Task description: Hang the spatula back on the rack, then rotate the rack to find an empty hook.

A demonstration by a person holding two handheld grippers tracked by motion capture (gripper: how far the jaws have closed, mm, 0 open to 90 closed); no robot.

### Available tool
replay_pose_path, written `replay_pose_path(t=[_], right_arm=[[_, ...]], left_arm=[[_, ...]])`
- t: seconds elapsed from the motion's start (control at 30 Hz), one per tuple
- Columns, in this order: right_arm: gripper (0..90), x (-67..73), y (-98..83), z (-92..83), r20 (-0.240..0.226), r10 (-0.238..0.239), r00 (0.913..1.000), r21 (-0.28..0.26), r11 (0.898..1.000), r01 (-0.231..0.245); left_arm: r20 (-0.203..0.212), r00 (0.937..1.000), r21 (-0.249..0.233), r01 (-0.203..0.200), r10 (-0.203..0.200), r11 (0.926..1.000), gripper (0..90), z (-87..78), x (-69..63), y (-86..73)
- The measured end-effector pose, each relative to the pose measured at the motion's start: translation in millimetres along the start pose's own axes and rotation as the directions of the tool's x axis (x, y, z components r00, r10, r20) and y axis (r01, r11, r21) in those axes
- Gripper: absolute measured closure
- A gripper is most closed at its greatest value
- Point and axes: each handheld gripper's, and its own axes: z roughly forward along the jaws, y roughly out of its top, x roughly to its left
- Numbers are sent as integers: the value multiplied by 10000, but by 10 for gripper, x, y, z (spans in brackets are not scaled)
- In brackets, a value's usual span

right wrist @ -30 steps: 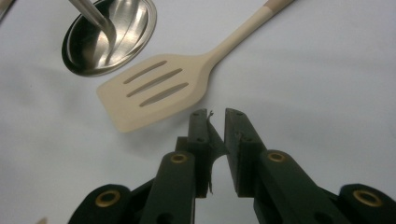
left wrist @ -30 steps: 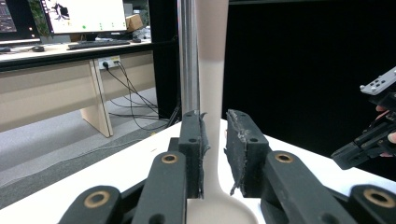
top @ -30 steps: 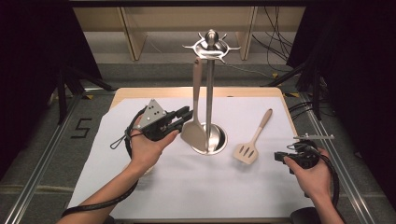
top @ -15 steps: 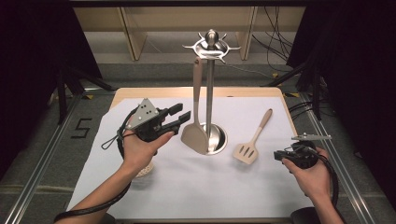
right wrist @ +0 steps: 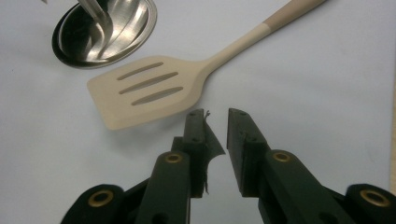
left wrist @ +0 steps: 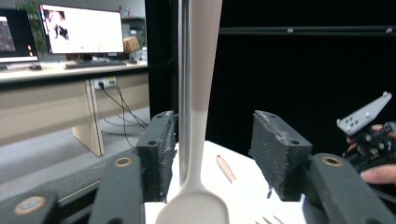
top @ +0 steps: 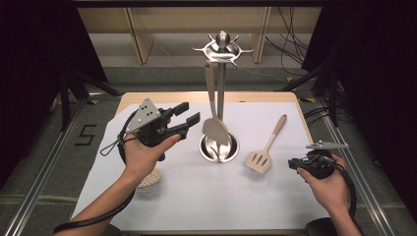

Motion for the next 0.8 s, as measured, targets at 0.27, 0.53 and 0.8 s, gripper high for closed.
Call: replay_pose_path(t=[0.27, 0.53, 0.8], right_arm=[[781, 36, 48, -1, -17, -192, 9998, -143, 9997, 191], [780, 12, 74, 48, -283, -526, 9982, -429, 9978, 514], [780, 6, 71, 54, -340, -524, 9980, -417, 9978, 509]], left_arm=[[-247, 9997, -4, 23, -23, 10000, 709, 46, 8, 143], [-458, 9987, -347, -242, 226, 9991, 892, 56, -15, 279], [-84, 9990, -577, -440, 436, 9974, 895, 222, -101, 477]])
